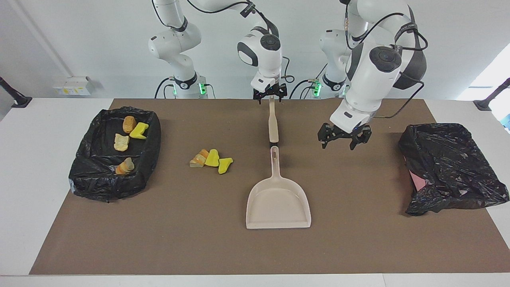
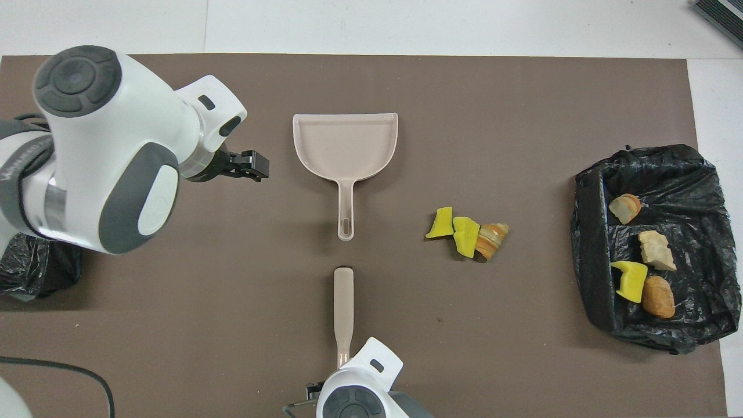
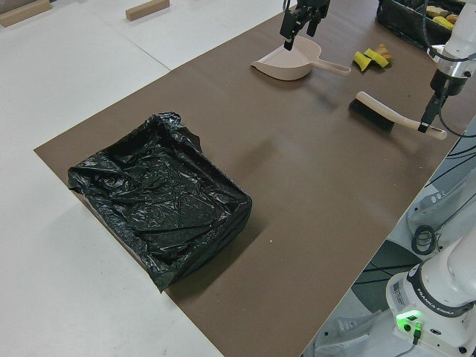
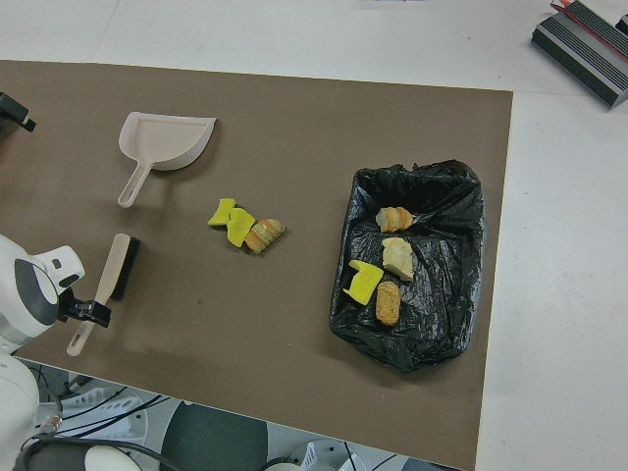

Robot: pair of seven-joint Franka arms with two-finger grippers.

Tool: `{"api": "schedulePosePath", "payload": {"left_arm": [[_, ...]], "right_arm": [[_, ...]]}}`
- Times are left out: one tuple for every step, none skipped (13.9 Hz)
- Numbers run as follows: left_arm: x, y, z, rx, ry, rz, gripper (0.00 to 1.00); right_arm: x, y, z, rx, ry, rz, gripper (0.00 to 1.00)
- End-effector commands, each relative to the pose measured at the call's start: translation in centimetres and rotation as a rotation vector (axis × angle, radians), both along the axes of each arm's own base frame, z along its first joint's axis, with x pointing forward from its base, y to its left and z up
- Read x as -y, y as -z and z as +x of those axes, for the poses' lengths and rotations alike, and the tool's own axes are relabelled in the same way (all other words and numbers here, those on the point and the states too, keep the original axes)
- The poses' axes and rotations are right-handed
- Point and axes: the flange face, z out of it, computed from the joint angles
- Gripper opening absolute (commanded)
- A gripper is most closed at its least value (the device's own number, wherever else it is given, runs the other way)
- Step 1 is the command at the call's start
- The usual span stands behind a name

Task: Sweep and dump trash in bin
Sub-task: 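Grasp the dustpan with the left gripper while the right gripper reaches the brush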

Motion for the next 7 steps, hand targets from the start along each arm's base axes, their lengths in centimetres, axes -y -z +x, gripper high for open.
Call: {"api": "schedulePosePath", "payload": {"left_arm": [[4.0, 3.0, 0.3, 0.013, -0.027, 0.004, 1.00], [4.9, 3.8, 0.3, 0.016, -0.033, -0.001, 1.00], [5.9, 4.6, 0.3, 0.020, -0.037, -0.004, 1.00], [7.5, 5.1, -0.2, 0.028, -0.029, -0.008, 1.00], [8.9, 5.8, -0.6, 0.032, -0.015, -0.009, 1.00], [9.4, 6.0, -0.6, 0.045, -0.032, -0.012, 1.00], [9.8, 6.3, -0.6, 0.053, -0.057, -0.016, 1.00]], "right_arm": [[0.7, 0.1, -0.1, 0.001, 0.033, 0.015, 0.96], [0.8, 0.2, -0.1, 0.002, 0.033, 0.016, 0.79], [0.8, 0.4, -0.1, 0.001, 0.033, 0.015, 0.59], [0.7, 0.3, -0.1, 0.002, 0.033, 0.016, 0.36], [0.6, 0.3, 0.0, 0.003, 0.032, 0.018, 0.20], [0.5, 0.3, 0.1, 0.008, 0.034, 0.025, 0.09], [0.4, 0.4, 0.2, 0.009, 0.033, 0.029, 0.00]]}}
